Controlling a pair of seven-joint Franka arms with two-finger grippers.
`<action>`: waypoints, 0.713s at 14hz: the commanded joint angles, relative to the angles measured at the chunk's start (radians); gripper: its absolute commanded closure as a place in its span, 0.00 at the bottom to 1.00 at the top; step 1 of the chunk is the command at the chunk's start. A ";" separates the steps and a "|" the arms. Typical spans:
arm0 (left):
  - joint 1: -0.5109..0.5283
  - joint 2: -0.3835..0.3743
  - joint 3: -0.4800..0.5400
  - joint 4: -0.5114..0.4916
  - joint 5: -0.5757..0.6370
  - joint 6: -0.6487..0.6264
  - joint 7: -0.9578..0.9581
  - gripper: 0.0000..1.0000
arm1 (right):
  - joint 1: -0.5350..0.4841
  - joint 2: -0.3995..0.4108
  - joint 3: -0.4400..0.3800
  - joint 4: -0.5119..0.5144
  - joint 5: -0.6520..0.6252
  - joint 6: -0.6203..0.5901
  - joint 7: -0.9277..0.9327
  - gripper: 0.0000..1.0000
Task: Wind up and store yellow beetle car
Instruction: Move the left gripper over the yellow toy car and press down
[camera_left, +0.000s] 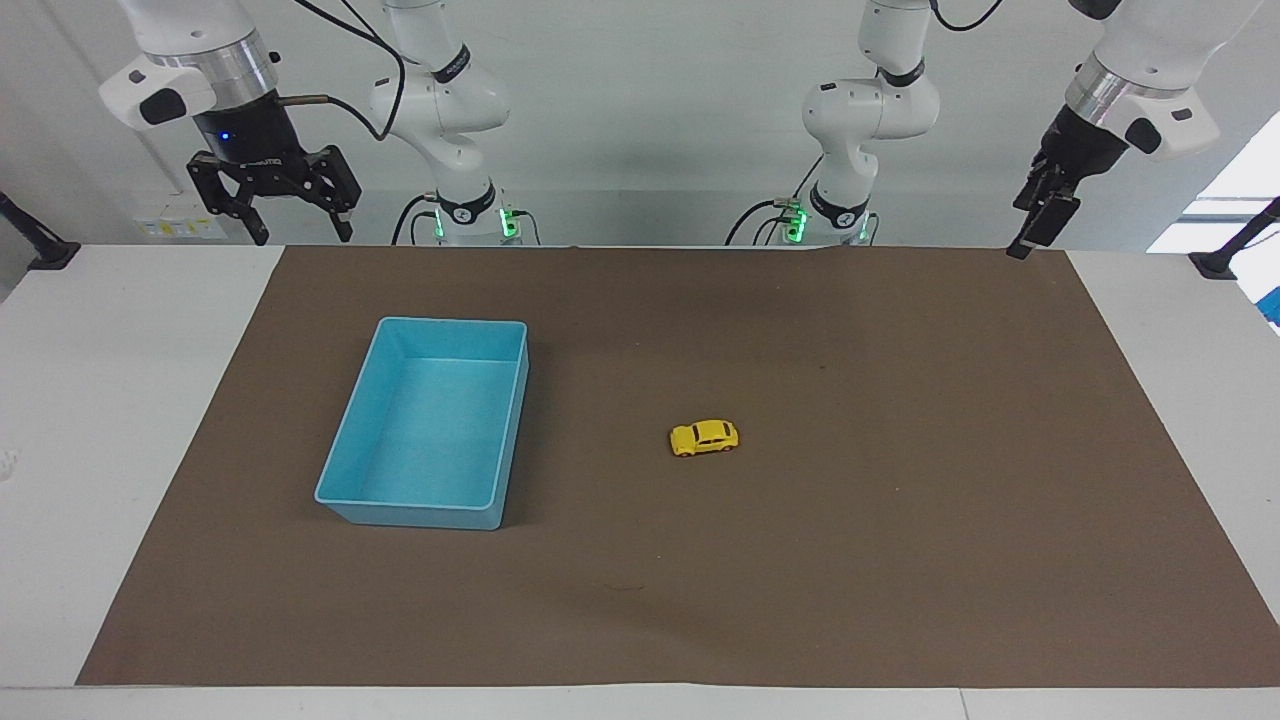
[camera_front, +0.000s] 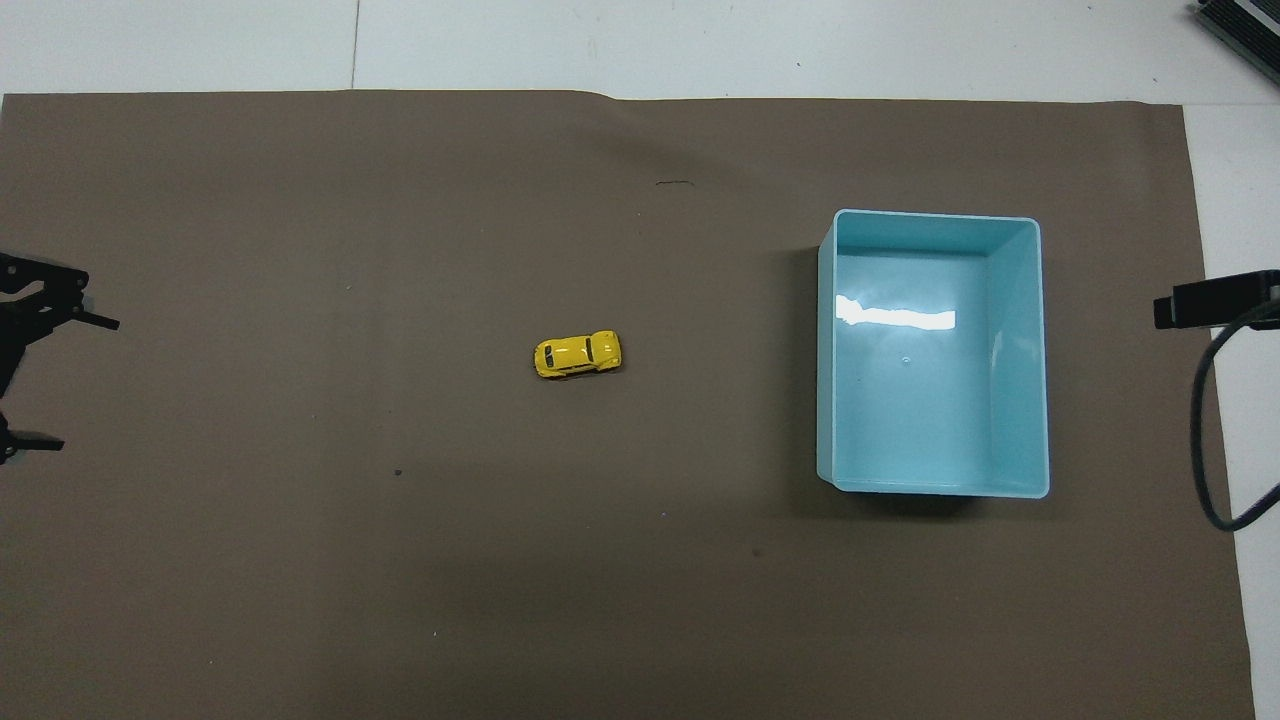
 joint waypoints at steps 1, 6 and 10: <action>-0.038 0.005 0.011 -0.043 -0.009 0.040 -0.097 0.00 | -0.004 -0.020 0.004 -0.015 0.008 -0.010 0.009 0.00; -0.136 0.040 0.011 -0.104 -0.009 0.172 -0.250 0.00 | -0.004 -0.020 0.004 -0.015 0.008 -0.010 0.009 0.00; -0.204 0.066 0.011 -0.143 -0.009 0.278 -0.364 0.00 | -0.004 -0.020 0.004 -0.015 0.008 -0.010 0.009 0.00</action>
